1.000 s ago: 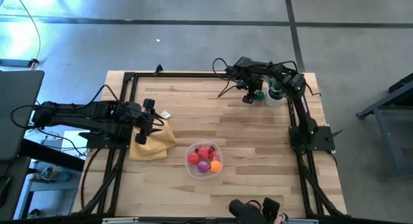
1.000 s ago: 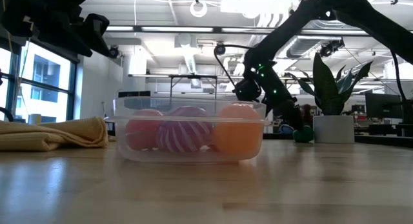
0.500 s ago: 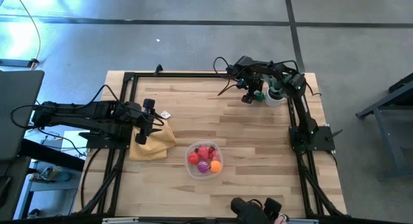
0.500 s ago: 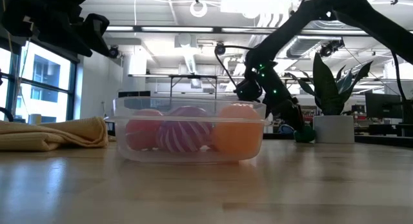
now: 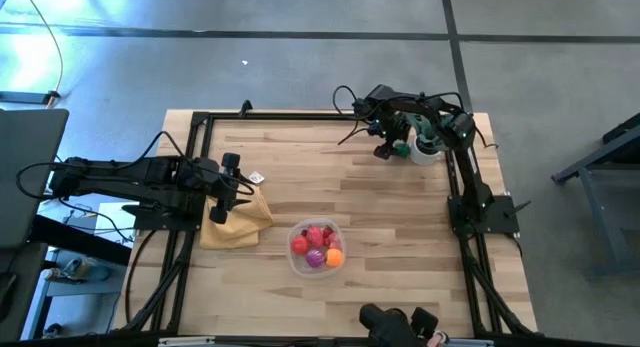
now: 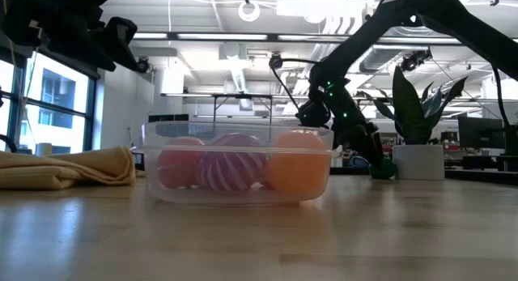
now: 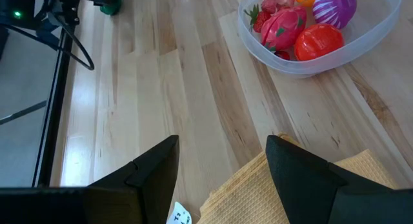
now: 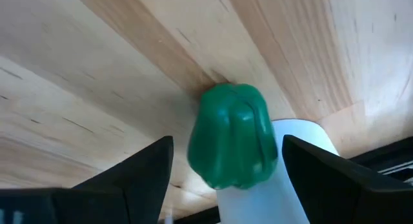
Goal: Pick and placing Produce into tupperware
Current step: Put the green bell pepper into the transparent bin
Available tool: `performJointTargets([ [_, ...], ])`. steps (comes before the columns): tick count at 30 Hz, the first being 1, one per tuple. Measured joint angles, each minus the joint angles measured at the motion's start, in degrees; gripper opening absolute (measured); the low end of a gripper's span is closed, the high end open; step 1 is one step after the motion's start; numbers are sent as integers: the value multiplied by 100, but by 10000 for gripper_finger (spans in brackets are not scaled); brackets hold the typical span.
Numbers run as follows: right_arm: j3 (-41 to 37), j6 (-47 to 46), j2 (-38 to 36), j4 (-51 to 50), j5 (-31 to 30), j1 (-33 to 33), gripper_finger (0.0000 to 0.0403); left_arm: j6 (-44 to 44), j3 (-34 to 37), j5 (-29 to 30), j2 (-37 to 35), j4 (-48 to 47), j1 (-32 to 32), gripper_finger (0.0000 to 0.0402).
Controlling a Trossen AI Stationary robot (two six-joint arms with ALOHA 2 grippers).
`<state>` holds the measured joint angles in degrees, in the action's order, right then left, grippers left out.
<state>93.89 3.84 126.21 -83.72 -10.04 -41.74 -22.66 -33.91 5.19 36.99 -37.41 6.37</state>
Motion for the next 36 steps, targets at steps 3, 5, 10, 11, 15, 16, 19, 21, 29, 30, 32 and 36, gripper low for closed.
performJointTargets([
  [3,0,6,0,-7,26,0,283,0,0,-2,0,0,0,221],
  [5,0,-8,0,-26,28,0,283,0,0,-2,-2,0,0,221],
  [10,0,-39,0,-28,84,0,283,-2,0,-2,-2,0,0,221],
  [11,0,-39,0,-29,134,0,283,-2,0,-1,-1,0,0,221],
  [15,-83,-42,0,-28,266,-2,283,0,0,0,-1,0,0,221],
  [16,-159,-42,0,-31,271,-2,283,-2,0,-2,0,0,0,221],
  [19,-503,-39,0,1,277,-2,283,0,0,0,-2,0,0,221],
  [21,-713,14,2,-23,275,0,283,0,0,-2,0,0,0,221],
  [29,-966,-190,2,177,325,15,283,0,0,-2,-2,0,0,221],
  [30,-966,-188,1,210,325,15,283,-2,1,0,-2,0,0,221],
  [32,-966,-136,0,288,325,15,283,-1,0,0,-1,0,0,221],
  [36,-966,-92,0,389,371,13,283,-2,0,-1,-1,0,0,221],
])
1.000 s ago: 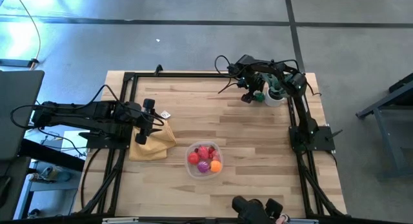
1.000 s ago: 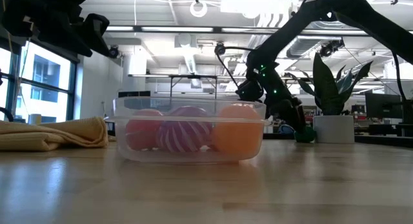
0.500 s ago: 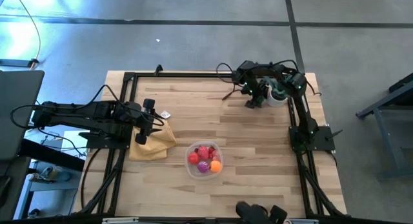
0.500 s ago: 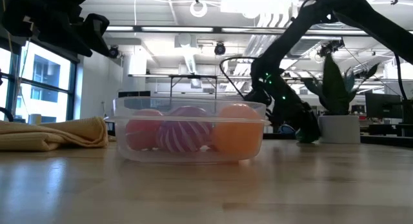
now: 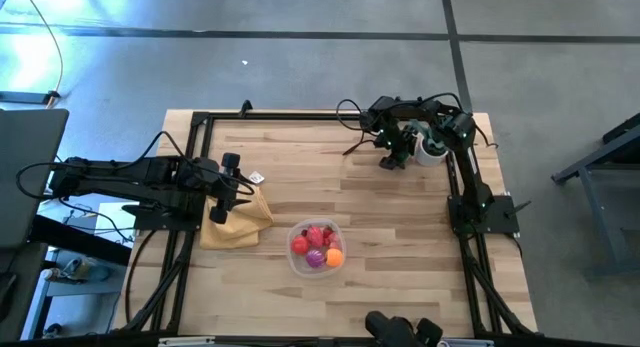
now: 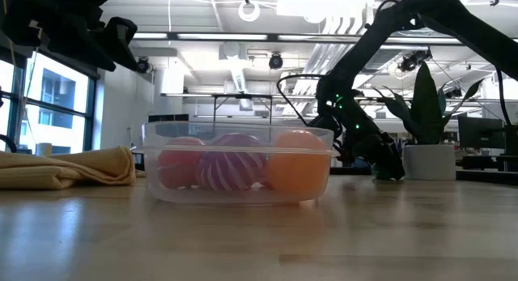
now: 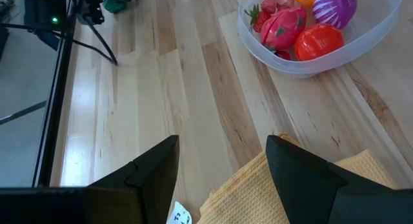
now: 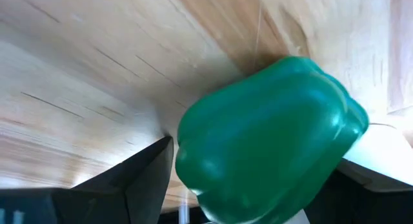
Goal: Pick and placing Produce into tupperware
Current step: Put the green bell pepper into the transparent bin
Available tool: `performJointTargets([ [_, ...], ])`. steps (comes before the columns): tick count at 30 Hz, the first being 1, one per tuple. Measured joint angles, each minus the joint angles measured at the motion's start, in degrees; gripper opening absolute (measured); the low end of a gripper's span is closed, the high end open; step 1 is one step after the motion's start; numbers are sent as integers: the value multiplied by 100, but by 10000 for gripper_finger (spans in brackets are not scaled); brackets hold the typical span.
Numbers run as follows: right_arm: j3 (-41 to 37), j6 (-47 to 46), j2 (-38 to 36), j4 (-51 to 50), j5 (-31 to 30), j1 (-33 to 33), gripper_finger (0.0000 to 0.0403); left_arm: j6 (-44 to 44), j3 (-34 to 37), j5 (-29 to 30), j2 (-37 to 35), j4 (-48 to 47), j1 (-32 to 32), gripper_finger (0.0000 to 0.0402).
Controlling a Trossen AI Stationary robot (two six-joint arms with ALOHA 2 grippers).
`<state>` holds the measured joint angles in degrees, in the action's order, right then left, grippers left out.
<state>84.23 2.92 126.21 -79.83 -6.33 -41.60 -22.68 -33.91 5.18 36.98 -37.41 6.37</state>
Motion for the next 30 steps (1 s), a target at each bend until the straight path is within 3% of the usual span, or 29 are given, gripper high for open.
performJointTargets([
  [20,11,-142,-11,115,81,-42,283,1,0,1,-1,0,0,221],
  [30,525,-249,4,303,186,-45,283,1,0,0,0,0,0,221],
])
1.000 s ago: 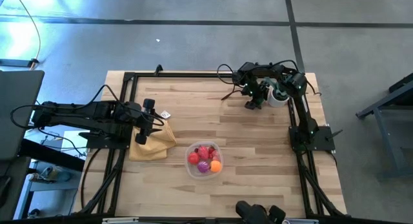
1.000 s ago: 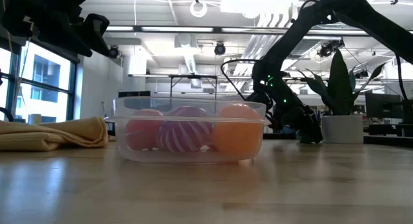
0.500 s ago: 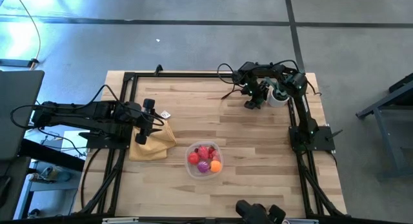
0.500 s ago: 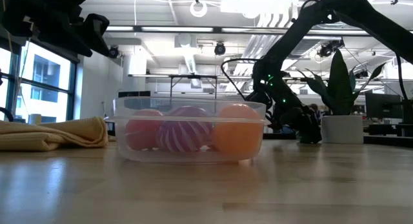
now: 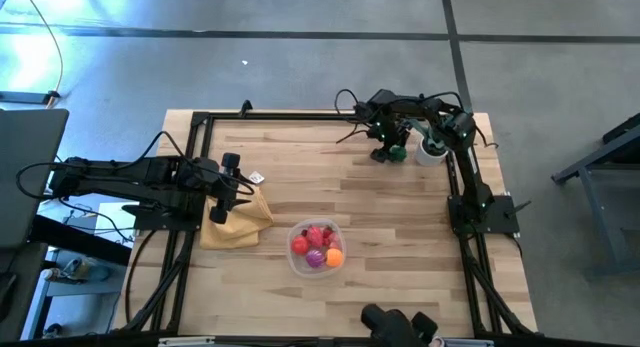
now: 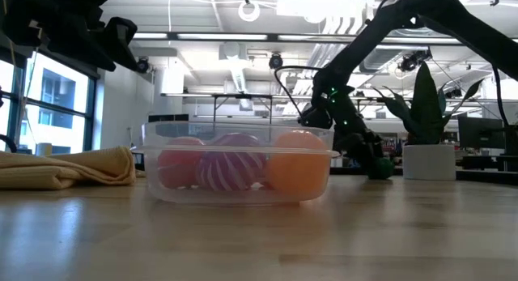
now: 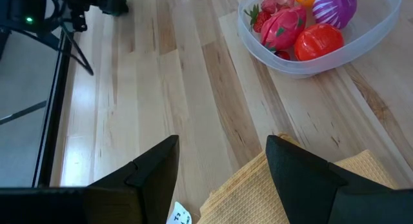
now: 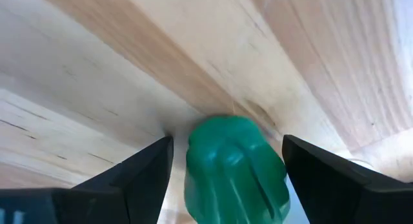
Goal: Pick and placing Produce into tupperware
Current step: Put the green bell pepper into the transparent bin
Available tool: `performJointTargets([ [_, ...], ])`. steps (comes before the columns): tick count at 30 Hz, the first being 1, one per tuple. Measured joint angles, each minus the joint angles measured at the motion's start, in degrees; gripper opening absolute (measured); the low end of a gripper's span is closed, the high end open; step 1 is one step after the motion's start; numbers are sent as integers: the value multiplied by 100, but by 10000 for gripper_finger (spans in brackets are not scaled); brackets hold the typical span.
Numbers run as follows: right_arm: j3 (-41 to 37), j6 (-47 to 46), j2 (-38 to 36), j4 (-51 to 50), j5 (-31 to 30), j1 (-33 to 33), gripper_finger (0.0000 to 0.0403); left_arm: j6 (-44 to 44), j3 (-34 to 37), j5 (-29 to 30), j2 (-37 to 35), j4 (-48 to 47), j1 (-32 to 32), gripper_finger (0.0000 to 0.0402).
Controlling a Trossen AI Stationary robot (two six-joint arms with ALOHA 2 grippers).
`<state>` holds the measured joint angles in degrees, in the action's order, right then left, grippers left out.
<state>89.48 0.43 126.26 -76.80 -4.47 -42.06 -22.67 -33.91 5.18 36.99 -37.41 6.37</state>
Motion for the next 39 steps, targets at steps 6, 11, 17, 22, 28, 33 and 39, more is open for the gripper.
performJointTargets([
  [6,36,-63,2,-68,65,-66,283,0,0,0,-1,0,0,221],
  [11,38,56,2,-146,171,-79,283,-1,0,0,1,0,0,221],
  [17,37,199,2,-378,-4,-81,283,-1,0,-1,1,0,0,221],
  [22,37,349,2,-380,6,-81,283,1,0,-1,1,0,0,221],
  [28,36,347,2,-392,24,-81,283,-1,0,1,-1,0,0,221],
  [33,36,249,2,-395,52,-81,278,-1,0,1,-1,0,0,221],
  [39,36,132,2,-389,169,-81,266,-1,0,0,0,0,0,221],
])
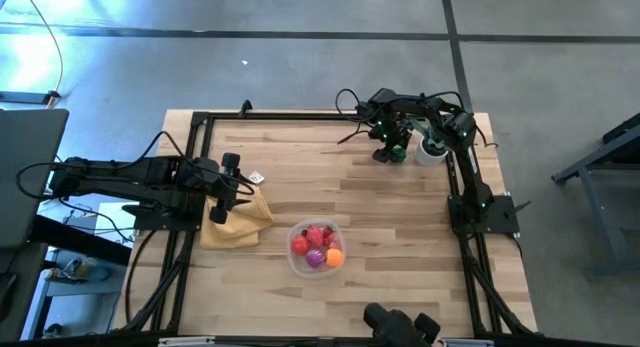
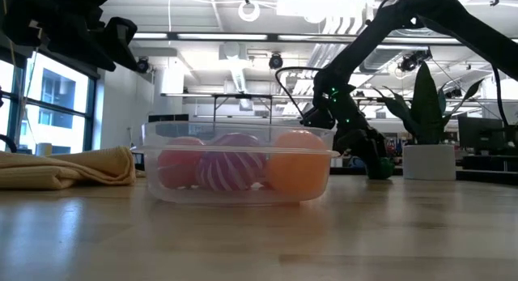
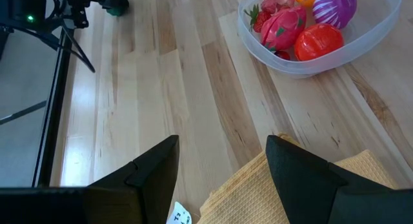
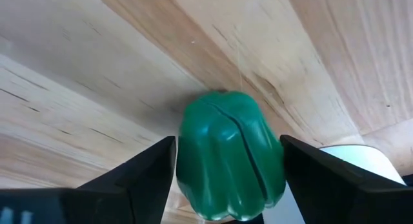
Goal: Pick and placing Produce into tupperware
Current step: Put the green bell pepper into the transparent bin
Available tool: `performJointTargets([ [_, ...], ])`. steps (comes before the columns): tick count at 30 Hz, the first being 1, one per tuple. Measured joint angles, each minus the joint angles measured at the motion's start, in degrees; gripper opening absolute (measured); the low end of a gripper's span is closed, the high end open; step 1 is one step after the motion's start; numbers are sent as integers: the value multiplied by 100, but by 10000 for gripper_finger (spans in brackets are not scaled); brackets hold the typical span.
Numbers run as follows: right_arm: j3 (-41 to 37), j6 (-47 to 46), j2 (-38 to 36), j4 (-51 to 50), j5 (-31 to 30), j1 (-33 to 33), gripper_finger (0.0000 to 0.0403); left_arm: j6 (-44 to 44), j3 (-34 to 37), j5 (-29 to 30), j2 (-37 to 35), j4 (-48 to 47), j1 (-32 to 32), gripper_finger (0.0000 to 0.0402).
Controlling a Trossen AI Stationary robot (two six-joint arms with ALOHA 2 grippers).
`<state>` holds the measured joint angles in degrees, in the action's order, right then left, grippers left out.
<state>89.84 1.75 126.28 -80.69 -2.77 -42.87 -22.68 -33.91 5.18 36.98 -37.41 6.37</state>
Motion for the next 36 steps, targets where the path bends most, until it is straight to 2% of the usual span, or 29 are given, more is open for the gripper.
performJointTargets([
  [18,0,-30,0,2,23,0,232,2,0,1,0,0,0,221],
  [36,1,34,0,-102,37,13,229,1,0,-1,0,0,0,221],
])
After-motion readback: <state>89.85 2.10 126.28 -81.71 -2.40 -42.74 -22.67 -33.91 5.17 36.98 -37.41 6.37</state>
